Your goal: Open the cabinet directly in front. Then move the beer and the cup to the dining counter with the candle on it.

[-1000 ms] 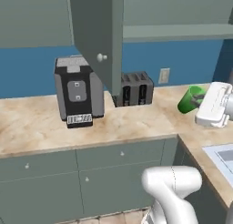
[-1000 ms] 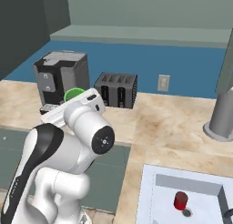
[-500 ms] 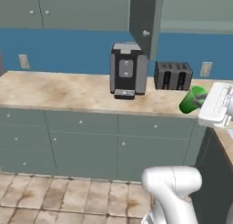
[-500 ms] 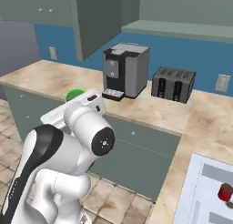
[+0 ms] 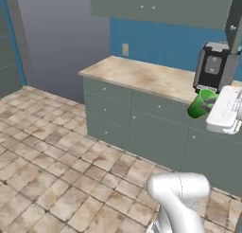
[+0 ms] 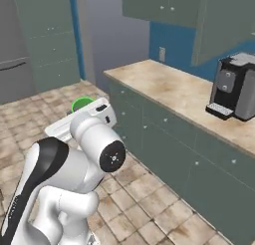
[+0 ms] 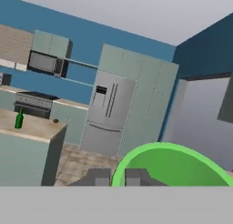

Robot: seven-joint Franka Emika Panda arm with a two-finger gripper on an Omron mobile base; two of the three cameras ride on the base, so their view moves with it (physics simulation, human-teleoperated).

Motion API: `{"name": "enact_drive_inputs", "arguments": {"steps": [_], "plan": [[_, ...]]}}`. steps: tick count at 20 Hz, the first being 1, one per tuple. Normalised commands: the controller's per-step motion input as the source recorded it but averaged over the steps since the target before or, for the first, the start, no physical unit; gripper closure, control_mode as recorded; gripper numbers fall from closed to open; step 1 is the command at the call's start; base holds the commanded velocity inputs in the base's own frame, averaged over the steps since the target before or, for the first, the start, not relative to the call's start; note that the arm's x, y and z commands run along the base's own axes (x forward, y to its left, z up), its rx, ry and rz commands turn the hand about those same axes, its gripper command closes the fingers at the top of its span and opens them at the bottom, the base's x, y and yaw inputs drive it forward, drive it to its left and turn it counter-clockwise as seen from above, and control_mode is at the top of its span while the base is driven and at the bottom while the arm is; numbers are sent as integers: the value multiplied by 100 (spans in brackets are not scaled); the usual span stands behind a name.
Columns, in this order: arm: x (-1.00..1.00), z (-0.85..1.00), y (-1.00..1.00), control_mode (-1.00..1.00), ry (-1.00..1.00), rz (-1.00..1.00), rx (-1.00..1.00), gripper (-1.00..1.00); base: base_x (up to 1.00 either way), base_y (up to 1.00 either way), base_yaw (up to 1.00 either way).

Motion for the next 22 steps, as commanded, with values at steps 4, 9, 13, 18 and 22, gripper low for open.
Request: {"name": "enact_drive_inputs", "arguments": {"steps": [4, 9, 13, 18, 22], "plan": [[0, 0, 0, 100, 0, 0, 0, 100, -21, 85, 72], [0, 0, 0, 100, 0, 0, 0, 100, -14, 96, 65], [0, 0, 0, 100, 0, 0, 0, 100, 10, 100, 46], [0, 0, 0, 100, 0, 0, 0, 100, 59, 100, 34], [0, 0, 0, 100, 0, 0, 0, 100, 92, 97, 29]]}}
